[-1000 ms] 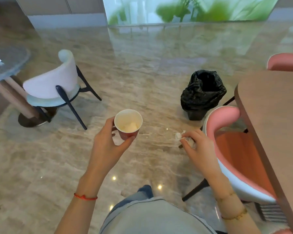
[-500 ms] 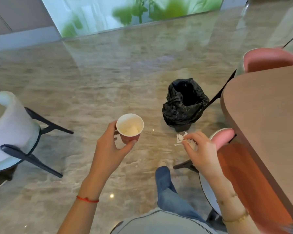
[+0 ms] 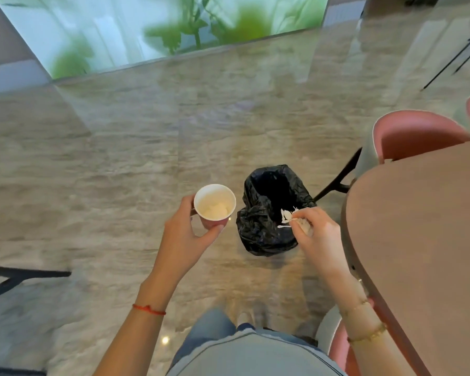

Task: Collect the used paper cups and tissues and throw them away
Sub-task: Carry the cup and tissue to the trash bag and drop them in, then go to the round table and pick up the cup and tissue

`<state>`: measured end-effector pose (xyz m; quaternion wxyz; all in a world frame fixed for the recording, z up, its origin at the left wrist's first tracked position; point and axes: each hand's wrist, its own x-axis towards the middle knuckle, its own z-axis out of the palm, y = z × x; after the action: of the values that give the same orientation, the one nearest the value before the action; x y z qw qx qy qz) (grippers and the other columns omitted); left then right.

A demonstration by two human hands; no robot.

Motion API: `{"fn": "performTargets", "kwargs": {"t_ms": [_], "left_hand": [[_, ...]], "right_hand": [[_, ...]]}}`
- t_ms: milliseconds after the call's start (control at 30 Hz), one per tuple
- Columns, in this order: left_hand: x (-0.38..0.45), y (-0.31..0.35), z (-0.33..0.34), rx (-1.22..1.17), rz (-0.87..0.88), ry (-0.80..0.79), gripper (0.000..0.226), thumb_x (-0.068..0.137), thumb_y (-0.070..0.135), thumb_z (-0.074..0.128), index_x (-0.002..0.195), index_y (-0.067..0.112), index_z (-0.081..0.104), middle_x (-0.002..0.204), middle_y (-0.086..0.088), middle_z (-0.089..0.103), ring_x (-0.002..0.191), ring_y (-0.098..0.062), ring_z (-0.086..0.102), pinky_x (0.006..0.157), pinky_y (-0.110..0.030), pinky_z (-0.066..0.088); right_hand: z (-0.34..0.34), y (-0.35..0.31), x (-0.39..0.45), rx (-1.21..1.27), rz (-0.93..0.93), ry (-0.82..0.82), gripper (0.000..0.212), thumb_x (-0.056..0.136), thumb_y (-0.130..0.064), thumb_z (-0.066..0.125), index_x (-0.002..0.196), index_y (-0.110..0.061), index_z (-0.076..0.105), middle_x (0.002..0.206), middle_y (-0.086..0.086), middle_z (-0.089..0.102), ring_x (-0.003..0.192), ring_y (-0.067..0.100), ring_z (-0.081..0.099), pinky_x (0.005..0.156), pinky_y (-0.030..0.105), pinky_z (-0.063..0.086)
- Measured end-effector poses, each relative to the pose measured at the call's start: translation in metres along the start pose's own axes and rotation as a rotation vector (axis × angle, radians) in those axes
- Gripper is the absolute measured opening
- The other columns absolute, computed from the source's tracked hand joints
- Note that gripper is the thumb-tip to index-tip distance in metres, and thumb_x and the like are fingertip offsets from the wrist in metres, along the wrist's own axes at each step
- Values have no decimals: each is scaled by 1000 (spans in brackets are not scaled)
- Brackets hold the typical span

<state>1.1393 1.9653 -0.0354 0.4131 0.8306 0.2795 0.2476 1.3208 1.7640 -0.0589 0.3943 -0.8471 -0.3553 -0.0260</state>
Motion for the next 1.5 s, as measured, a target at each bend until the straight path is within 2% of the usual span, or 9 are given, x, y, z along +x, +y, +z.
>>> {"fn": "performTargets", "kwargs": {"t_ms": [200, 333, 467, 633, 833, 967, 1200, 1333, 1500], "left_hand": [[116, -13, 54, 16, 9, -111, 65, 72, 37, 81, 125, 37, 43, 111, 32, 50, 101, 11, 51, 82, -9, 42], [195, -34, 103, 34, -7, -164, 71, 70, 37, 84, 130, 24, 48, 112, 20, 53, 103, -3, 52, 85, -19, 42], [275, -59, 153, 30, -10, -248, 73, 69, 37, 85, 130, 21, 50, 118, 11, 57, 106, -8, 54, 86, -21, 44], [361, -83, 206, -4, -60, -365, 69, 68, 38, 86, 125, 22, 50, 111, 15, 53, 104, -7, 52, 79, -11, 40], [419, -115, 254, 6, -187, -598, 79, 71, 23, 85, 138, 14, 44, 132, -1, 53, 123, -19, 51, 101, -33, 42], [428, -130, 265, 26, -259, -700, 83, 75, 21, 82, 145, 16, 37, 146, -3, 44, 135, -20, 41, 106, -28, 35], [430, -118, 232, 162, -106, -597, 54, 90, 27, 66, 140, 25, 47, 145, 5, 47, 135, -15, 41, 105, -22, 29], [422, -95, 187, 218, -11, -468, 44, 91, 30, 64, 134, 24, 53, 136, 6, 55, 111, -11, 56, 95, -15, 35], [383, -70, 136, 219, 32, -266, 39, 91, 29, 66, 129, 28, 57, 124, 18, 54, 113, 3, 48, 89, 3, 27]], "right_hand": [[21, 50, 84, -9, 148, 4, 6, 87, -10, 66, 91, -15, 67, 91, -3, 63, 84, 8, 58, 75, 6, 37], [47, 91, 133, -21, 271, -49, 5, 88, -12, 63, 91, -13, 66, 93, -1, 61, 85, 12, 58, 74, 19, 41], [77, 133, 187, -30, 377, -72, 4, 89, -13, 61, 89, -15, 64, 93, -3, 60, 86, 13, 57, 72, 20, 38], [111, 172, 255, -47, 513, -127, 5, 90, -19, 60, 92, -17, 64, 96, -3, 59, 87, 14, 55, 73, 25, 40], [147, 212, 304, 12, 712, -271, 20, 89, -27, 61, 105, -17, 64, 107, 1, 63, 97, 19, 59, 80, 29, 47], [154, 229, 308, 45, 793, -367, 36, 92, -26, 61, 124, -12, 59, 122, 4, 63, 110, 20, 59, 92, 28, 46], [119, 219, 325, -7, 651, -253, 34, 94, -27, 57, 127, -17, 58, 123, -2, 62, 115, 13, 56, 88, 18, 39], [90, 189, 333, -72, 417, -173, 37, 94, -29, 58, 129, -19, 56, 125, -5, 59, 122, 10, 48, 96, 16, 31], [63, 160, 318, -97, 277, -147, 38, 92, -26, 62, 128, -16, 56, 122, 0, 60, 121, 16, 48, 99, 20, 34]]}}
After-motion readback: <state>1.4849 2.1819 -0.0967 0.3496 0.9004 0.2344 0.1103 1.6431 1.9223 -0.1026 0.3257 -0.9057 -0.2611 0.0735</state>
